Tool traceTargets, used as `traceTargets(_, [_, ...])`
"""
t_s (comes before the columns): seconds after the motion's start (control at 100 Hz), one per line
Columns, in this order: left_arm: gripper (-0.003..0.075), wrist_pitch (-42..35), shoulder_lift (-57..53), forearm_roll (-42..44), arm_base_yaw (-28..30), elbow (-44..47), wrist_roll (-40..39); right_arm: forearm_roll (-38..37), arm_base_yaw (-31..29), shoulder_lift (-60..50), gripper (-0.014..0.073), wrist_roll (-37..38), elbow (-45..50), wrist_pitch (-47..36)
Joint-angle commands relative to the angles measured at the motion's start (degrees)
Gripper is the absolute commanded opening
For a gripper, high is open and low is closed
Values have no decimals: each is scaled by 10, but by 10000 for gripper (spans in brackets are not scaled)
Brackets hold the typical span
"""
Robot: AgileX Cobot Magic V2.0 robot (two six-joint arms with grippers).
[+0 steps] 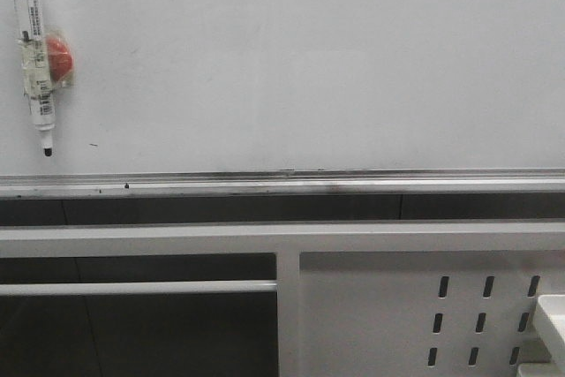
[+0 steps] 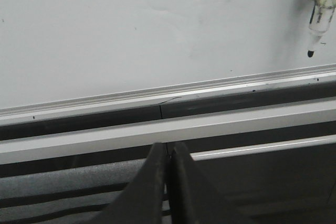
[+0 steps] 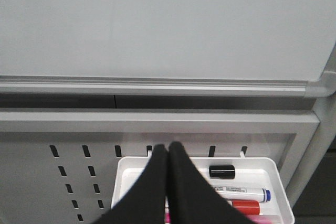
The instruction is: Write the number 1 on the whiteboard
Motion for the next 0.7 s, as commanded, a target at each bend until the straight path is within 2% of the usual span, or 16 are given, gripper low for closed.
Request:
traceTargets(0.0, [-11,-38,-13,-6,1,19,1,-6,-4,-10,-69,1,8,-13])
traceTargets(0.44, [-11,-50,-13,-6,1,19,1,-6,-4,-10,-69,1,8,-13])
traceTargets(0.57, [-11,-114,-13,-6,1,19,1,-6,-4,-10,-69,1,8,-22])
traceTargets(0.69, [-11,-194,-13,-6,1,19,1,-6,-4,-10,-69,1,8,-126])
